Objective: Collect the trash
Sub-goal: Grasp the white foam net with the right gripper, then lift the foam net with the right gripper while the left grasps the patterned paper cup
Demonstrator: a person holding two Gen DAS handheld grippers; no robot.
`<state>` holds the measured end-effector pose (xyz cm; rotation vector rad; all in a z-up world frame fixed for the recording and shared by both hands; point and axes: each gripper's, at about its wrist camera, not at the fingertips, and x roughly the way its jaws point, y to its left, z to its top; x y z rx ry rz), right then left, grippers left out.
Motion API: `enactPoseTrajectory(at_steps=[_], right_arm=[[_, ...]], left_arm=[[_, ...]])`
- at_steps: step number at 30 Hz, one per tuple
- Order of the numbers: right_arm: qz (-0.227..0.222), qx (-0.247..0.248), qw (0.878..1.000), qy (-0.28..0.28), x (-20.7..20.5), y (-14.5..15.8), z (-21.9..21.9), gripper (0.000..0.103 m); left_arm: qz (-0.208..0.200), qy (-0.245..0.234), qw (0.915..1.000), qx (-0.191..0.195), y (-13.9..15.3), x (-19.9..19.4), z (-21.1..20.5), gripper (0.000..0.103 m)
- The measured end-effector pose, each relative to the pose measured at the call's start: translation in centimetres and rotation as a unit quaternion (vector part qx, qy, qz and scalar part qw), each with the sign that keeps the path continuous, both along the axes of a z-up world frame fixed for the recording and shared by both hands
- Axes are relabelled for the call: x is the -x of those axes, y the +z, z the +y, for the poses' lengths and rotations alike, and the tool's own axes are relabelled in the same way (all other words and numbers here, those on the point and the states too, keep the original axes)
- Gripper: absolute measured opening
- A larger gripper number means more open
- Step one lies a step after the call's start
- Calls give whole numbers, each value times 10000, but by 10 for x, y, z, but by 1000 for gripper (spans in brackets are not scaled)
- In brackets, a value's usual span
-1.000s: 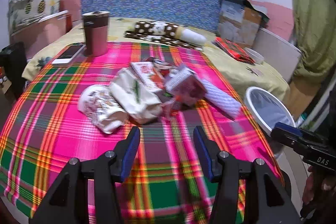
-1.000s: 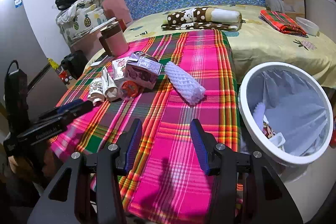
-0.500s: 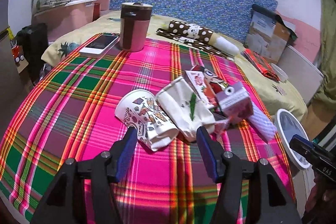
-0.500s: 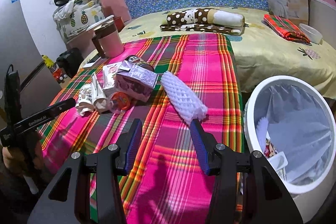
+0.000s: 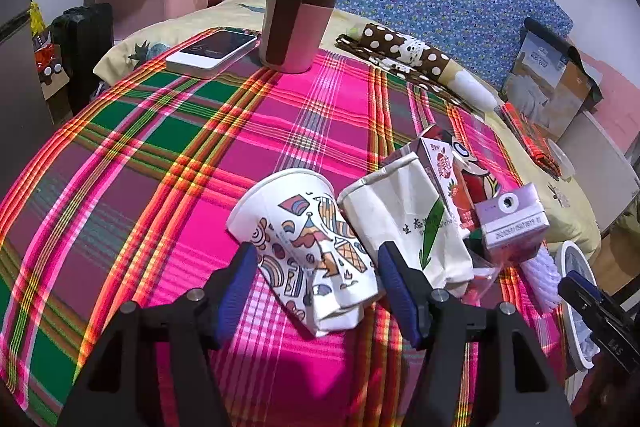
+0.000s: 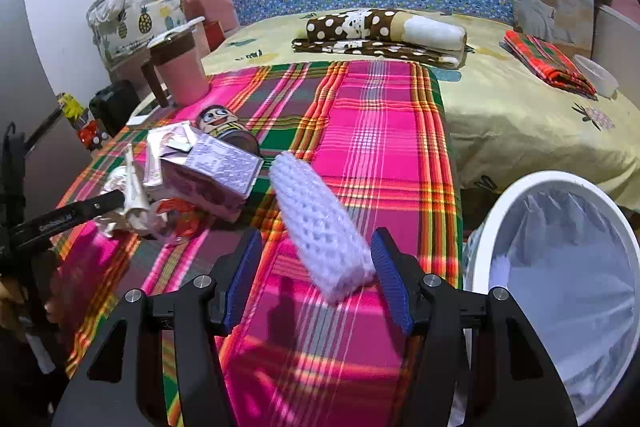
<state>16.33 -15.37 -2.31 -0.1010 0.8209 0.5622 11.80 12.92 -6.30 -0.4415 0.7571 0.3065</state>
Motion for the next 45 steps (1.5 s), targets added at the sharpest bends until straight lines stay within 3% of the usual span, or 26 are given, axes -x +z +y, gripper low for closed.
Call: enactPoseTrajectory(at_steps=[10,11,13,17,20,25,30,45], right_arm=[[333,238,9991,76,-7,-16,3,58],[331,208,9992,82,-6,-15,2,57],[348,150,9992,84,-2,-13,-1,37],[374,68,9993,56,2,-11,-3,32],[367,12,9993,64,7,-9,-2,30],[406,-61,9991,69,10,-9,-2,28],[431,-138,9989,77,15,-8,-4,27],[389,-284,9988,35,27,-4,-8,26]], left_arm=[[98,91,9998,-142,-2,-3,0,71],[109,111,9998,-145,-2,-1,0,71],[107,122,9998,-117,-2,1,1,71],[117,204,9997,-86,-2,6,4,71],[106,160,9998,-93,-2,6,4,69],[137,-32,9995,-298,3,5,-8,52],[185,-169,9985,-490,6,8,-18,43],[194,-184,9974,-666,11,22,-22,42]])
